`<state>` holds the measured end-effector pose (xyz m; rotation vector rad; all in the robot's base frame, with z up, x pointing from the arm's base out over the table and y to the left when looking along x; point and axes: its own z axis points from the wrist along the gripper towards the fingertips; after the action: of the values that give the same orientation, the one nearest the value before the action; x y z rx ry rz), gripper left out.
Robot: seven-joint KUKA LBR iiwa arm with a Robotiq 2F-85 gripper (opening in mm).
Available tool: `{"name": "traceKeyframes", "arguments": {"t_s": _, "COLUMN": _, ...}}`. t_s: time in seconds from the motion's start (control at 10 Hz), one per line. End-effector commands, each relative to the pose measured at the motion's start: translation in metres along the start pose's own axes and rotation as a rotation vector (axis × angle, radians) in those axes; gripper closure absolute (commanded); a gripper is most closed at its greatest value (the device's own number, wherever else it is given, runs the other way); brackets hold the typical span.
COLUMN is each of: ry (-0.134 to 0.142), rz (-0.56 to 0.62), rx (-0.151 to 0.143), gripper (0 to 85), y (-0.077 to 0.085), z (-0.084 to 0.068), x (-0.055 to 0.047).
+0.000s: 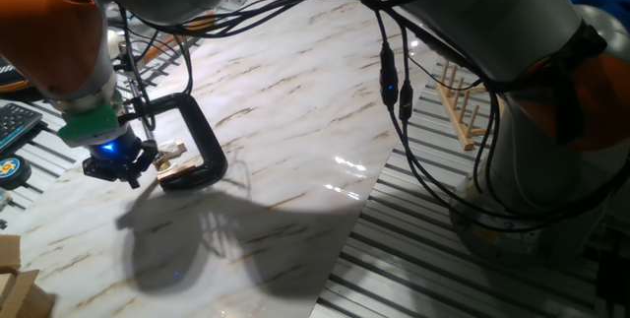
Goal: Turn off the water tap
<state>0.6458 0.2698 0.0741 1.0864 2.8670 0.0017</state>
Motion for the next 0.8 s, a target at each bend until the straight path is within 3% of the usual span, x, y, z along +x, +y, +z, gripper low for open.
{"name": "traceKeyframes", "arguments": {"t_s": 0.0, "ry": -0.001, "rz": 0.01, "rx": 0.001, "gripper": 85.0, "y": 0.001, "z": 0.0, "x": -0.0005}}
{"name": "traceKeyframes", "arguments": {"t_s": 0.7, "ry": -0.03, "rz": 0.077, "rx": -0.035, "gripper": 85.0, "y": 0.003, "z": -0.0016, "x": -0.0057}}
